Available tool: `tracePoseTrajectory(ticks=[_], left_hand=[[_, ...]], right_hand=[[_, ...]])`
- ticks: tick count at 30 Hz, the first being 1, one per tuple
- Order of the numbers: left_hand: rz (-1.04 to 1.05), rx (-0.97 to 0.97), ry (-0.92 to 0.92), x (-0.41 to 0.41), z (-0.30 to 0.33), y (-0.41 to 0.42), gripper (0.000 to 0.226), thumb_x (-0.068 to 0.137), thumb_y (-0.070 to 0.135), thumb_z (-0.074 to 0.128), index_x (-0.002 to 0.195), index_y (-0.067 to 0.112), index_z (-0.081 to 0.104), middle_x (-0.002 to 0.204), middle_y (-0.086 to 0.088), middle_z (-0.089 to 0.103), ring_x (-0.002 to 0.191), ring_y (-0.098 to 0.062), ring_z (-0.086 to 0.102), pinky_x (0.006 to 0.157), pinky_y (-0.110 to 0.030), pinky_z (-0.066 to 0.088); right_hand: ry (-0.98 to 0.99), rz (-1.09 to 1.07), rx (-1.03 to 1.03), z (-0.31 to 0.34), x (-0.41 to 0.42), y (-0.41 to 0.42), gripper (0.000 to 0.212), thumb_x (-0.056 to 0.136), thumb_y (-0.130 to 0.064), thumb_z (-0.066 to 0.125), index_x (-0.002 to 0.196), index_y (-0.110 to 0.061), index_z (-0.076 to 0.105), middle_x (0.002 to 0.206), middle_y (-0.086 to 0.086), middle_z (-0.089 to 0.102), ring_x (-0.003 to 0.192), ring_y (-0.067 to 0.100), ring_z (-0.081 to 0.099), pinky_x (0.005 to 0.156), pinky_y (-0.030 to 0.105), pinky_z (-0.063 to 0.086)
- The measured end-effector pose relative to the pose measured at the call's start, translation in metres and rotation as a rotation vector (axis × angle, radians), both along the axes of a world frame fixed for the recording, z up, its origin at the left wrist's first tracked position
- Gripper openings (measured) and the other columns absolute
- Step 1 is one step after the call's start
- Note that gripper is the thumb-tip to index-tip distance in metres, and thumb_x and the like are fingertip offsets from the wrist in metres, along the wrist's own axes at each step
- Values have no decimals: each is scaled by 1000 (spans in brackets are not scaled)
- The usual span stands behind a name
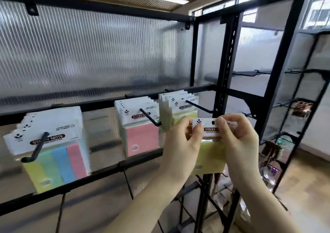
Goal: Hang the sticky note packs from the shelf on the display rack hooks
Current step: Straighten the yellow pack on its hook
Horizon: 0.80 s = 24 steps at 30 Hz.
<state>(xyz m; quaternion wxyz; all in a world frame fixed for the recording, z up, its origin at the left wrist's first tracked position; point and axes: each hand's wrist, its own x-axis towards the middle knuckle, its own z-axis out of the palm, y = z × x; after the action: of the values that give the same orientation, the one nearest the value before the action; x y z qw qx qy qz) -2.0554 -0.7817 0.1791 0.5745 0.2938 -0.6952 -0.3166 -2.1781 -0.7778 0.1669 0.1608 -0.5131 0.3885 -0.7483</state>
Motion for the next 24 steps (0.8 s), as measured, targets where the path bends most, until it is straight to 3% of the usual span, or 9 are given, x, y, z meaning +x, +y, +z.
tracePoseTrajectory(ticks=[3,5,7,12,15,19,24], left_hand=[[64,-47,44,-14,3,-4,28,96,31,52,77,11,53,66,-10,52,62,-28,48,55,-32,38],[144,-78,56,-23,6,-6,32,95,31,55,66,24,45,56,5,43,52,-9,37,50,-17,29],[217,-84,57,-34,8,-10,39,95,29,56,61,33,37,51,15,38,50,-2,33,49,-12,28],[357,-76,96,-53,0,-18,34,95,31,56,66,16,44,55,11,34,54,-3,31,51,-16,26],[410,-112,103,-57,-1,-16,31,95,31,55,67,22,45,56,10,40,55,-3,36,53,-17,30],[489,-147,79,-60,-3,-12,26,96,31,54,77,13,54,62,-1,48,59,-13,45,55,-29,38],[613,-173,79,-62,-3,-9,28,95,29,52,69,30,45,56,12,39,55,-4,36,51,-18,29]], right_hand=[[69,-1,-68,4,-12,-12,12,91,-9,61,83,-18,58,72,-15,68,66,-3,61,59,8,45],[97,27,-91,8,-20,-17,13,92,-8,60,83,-17,57,72,-19,67,67,-5,61,60,7,43],[93,72,-89,10,-28,-23,12,92,-8,60,83,-16,56,70,-18,66,64,-6,60,59,7,43],[144,212,-38,15,-45,-39,12,90,-13,63,81,-19,58,70,-15,65,61,-2,59,58,8,42],[178,296,-47,15,-48,-47,14,90,-13,63,80,-21,58,68,-15,63,61,-3,57,58,7,40],[154,412,-69,13,-49,-52,14,90,-13,62,80,-22,58,65,-15,63,58,-4,55,55,7,40],[206,437,-94,14,-52,-59,14,90,-17,64,82,-27,59,70,-18,62,64,1,56,60,11,42]])
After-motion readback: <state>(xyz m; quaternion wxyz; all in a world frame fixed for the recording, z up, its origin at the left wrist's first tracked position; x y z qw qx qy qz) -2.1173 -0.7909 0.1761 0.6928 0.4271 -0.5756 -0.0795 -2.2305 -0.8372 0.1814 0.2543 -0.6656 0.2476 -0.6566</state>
